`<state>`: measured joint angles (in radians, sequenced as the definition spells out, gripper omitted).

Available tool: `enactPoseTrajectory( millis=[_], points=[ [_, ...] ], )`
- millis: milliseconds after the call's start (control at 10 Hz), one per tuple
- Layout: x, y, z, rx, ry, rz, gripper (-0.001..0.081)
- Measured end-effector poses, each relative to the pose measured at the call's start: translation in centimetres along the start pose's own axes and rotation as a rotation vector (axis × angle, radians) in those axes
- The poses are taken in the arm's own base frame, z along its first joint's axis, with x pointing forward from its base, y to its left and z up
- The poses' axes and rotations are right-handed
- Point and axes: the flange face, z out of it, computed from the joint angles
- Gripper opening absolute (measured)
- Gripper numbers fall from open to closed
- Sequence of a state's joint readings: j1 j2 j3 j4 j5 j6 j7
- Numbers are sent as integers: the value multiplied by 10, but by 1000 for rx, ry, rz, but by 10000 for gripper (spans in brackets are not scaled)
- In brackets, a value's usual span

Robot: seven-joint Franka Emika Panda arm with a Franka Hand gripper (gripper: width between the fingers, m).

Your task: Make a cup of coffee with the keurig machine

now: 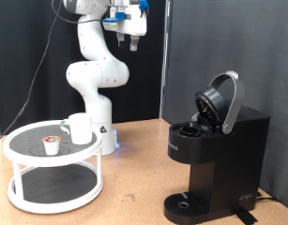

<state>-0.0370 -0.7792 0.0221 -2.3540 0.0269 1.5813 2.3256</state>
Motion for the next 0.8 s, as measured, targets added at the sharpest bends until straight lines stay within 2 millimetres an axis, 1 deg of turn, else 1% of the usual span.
enactPoseTrajectory(
  millis=[100, 200, 700, 800],
  points=[
    [2, -2, 0, -2, -4, 4, 734],
    [10, -10, -1, -8, -17, 12, 734],
    [75, -59, -7, -6, -39, 51, 734],
    [81, -66, -8, -12, -49, 56, 734]
  ],
)
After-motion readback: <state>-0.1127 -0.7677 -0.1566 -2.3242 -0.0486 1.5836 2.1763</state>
